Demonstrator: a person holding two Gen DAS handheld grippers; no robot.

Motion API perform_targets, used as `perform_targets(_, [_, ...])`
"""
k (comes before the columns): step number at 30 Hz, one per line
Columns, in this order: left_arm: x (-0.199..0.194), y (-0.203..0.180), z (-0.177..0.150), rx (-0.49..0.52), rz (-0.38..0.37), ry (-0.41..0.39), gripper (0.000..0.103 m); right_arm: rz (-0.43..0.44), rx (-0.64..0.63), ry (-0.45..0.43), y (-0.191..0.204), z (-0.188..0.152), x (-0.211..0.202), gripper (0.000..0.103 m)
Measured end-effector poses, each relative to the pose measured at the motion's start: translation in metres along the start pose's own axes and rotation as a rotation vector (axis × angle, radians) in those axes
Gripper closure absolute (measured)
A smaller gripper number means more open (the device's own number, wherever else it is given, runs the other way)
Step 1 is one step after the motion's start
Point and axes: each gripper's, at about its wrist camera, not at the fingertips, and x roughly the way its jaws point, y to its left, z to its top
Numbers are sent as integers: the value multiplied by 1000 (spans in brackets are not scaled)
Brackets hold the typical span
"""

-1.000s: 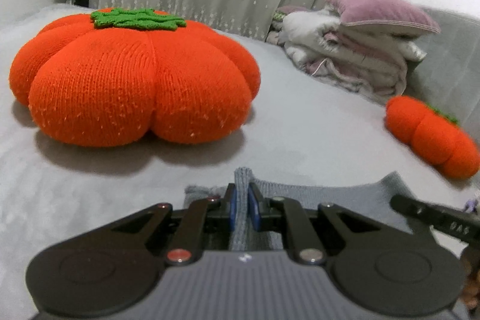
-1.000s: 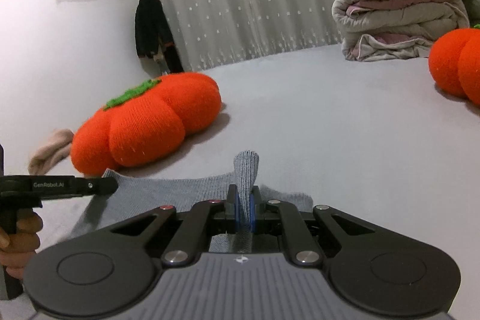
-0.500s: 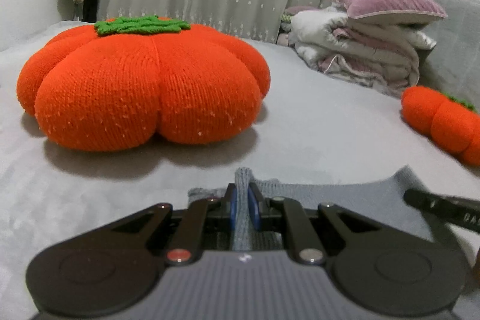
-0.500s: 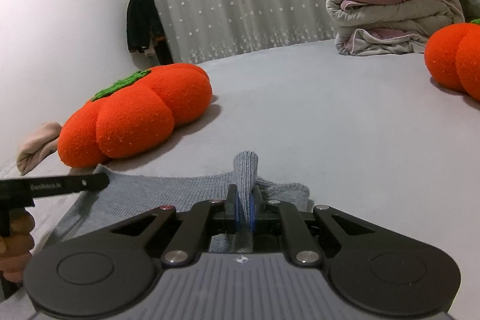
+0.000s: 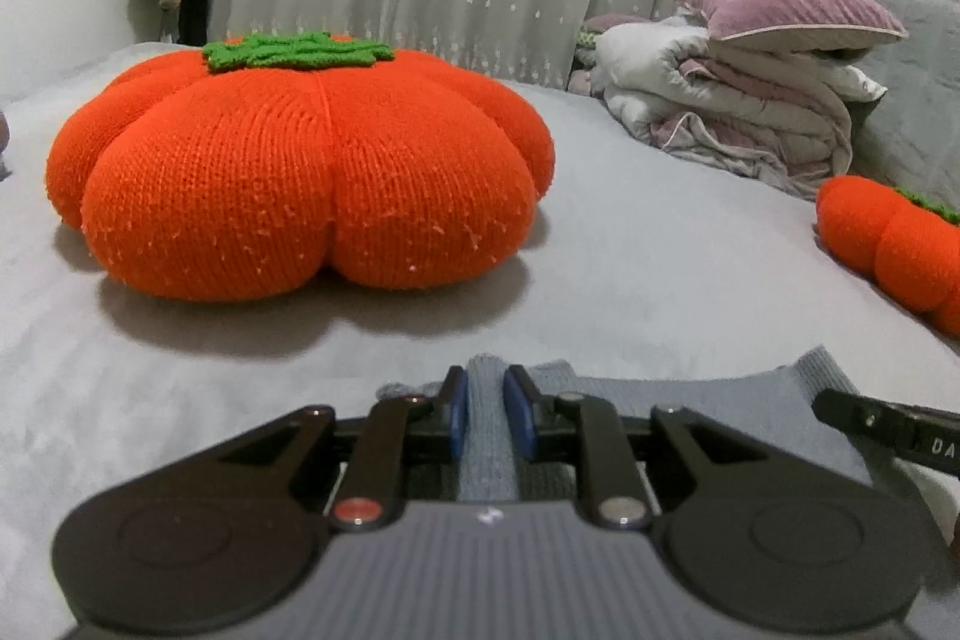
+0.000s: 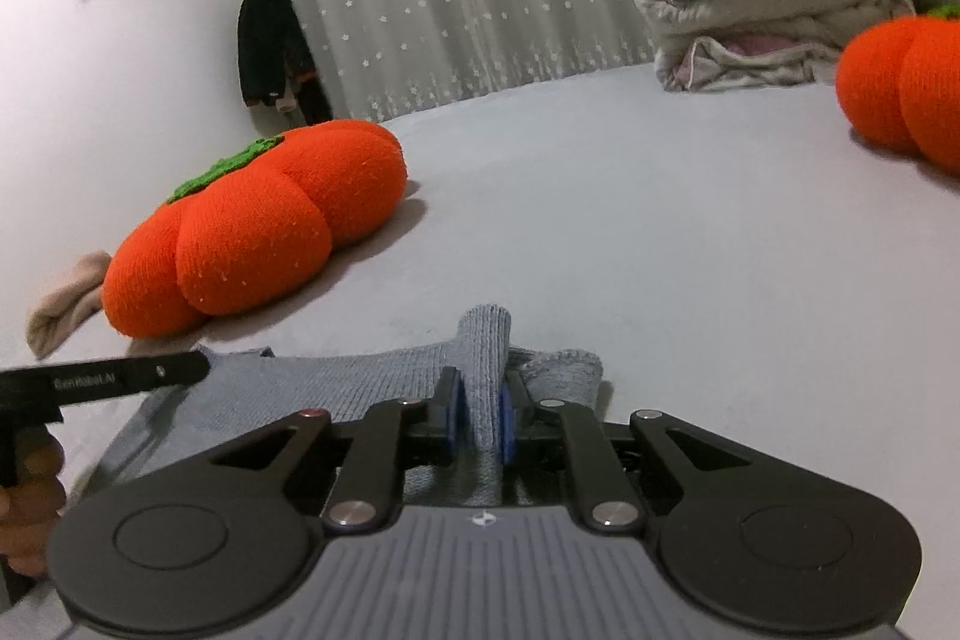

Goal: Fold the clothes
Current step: 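Carry the hem with both tools toward the collar, folding the sweater over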

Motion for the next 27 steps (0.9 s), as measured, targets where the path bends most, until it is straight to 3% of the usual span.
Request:
perform_targets(5, [1,5,0,-20,-13,-3,93,-10,-26,-42,5,-1,-7,94])
perform_targets(15, [-1,4,1,-15,-5,-19,94,-46,-80,-52,15,-1,-6,95])
perform_targets(21, [-13,6,8,-36,-22,-77,95,-52,-133,-149,24,3,-16,95])
perform_targets(27, [8,5,2,-34,5,21,92,-85,-111,-73,21,2,-2,95])
